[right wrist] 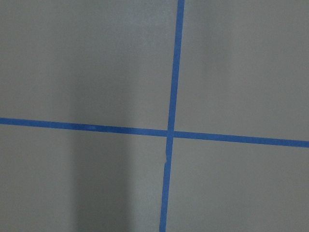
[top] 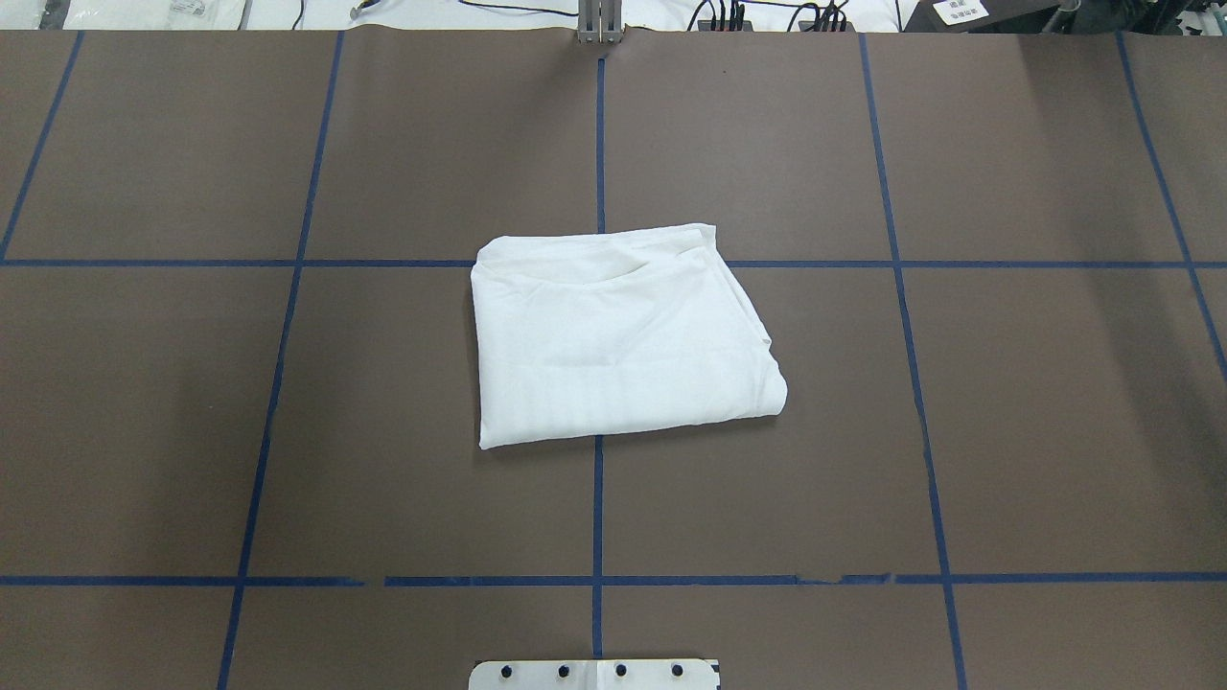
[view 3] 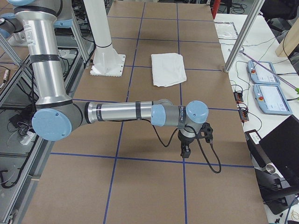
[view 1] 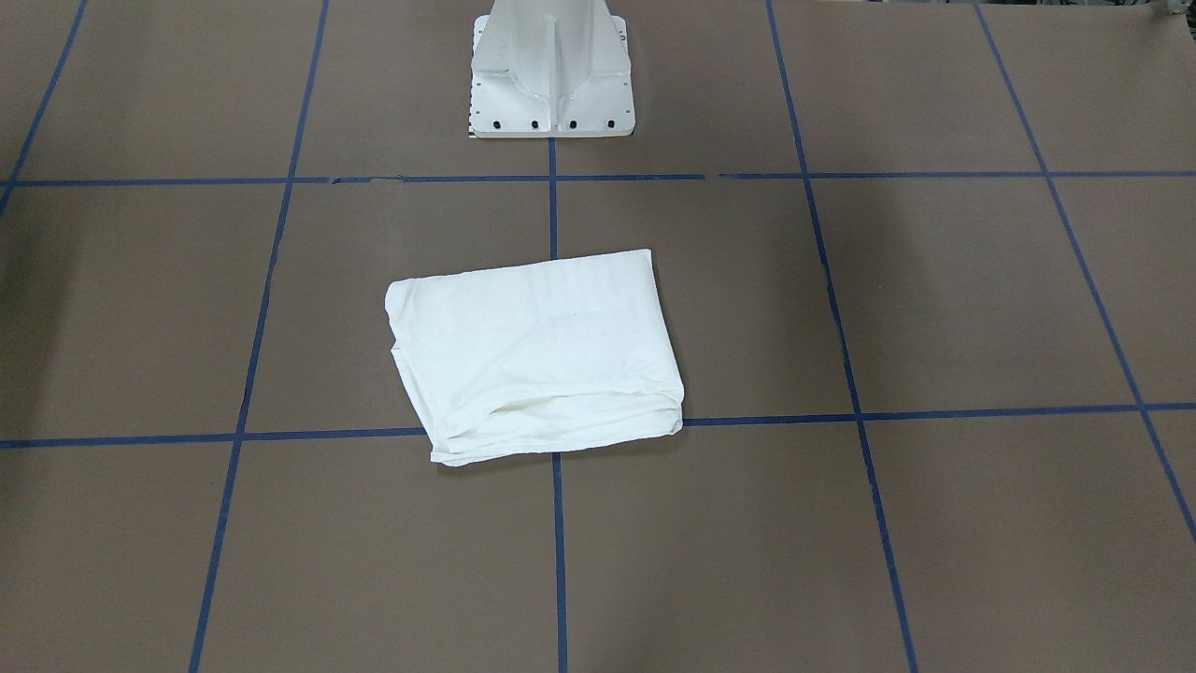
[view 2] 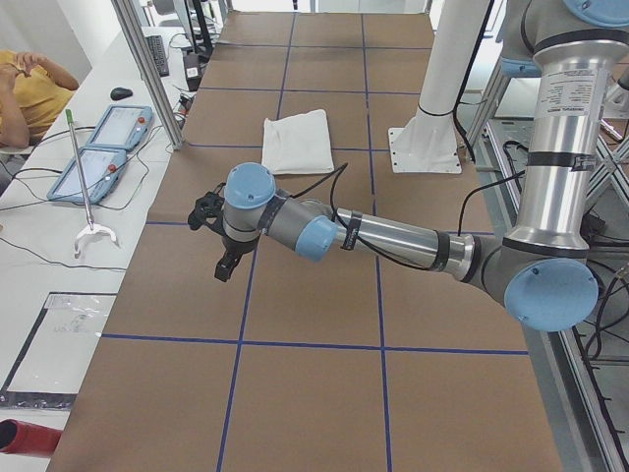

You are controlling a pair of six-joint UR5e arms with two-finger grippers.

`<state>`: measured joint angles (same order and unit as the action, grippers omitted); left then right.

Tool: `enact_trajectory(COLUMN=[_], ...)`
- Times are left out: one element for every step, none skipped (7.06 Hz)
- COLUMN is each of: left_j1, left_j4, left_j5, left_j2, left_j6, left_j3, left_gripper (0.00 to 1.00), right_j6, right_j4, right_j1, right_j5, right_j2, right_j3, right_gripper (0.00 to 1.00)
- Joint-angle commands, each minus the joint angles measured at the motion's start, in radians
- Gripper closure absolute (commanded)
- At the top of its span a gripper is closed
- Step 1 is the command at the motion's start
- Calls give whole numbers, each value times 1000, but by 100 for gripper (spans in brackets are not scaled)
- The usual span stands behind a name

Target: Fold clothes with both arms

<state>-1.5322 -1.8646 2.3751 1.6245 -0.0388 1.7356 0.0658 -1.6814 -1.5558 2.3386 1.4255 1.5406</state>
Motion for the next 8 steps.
enact_trajectory(left_j1=[1, 1, -2, 4, 7, 7, 7, 7], left_j4=[2, 1, 2, 1, -1, -2, -2, -4], left_j5=[-51, -50, -45, -44, -47, -40, -40, -39], left_j2=[-17, -32, -38, -87, -97, -100, -100, -100], left_j6=[-1, -1, -1, -3, -3, -3, -3, -1], left_j3=[16, 30, 36, 62, 52, 51, 45, 42], left_gripper=[1, 1, 1, 1, 1, 0, 0, 0], right_j6=[-1, -7, -9, -9, -9, -4, -4, -4], right_j4=[-6, -6, -4, 5, 3, 0, -3, -3], right_j1=[-1, 8, 10, 11, 11, 10, 10, 10], right_j5=[-2, -10, -13, -9, -4, -1, -1, 1], right_j2=[7, 28, 50, 59, 58, 61, 67, 72], right_j3=[29, 33, 38, 35, 38, 39, 44, 52], right_gripper=[0, 0, 0, 0, 0, 0, 0, 0])
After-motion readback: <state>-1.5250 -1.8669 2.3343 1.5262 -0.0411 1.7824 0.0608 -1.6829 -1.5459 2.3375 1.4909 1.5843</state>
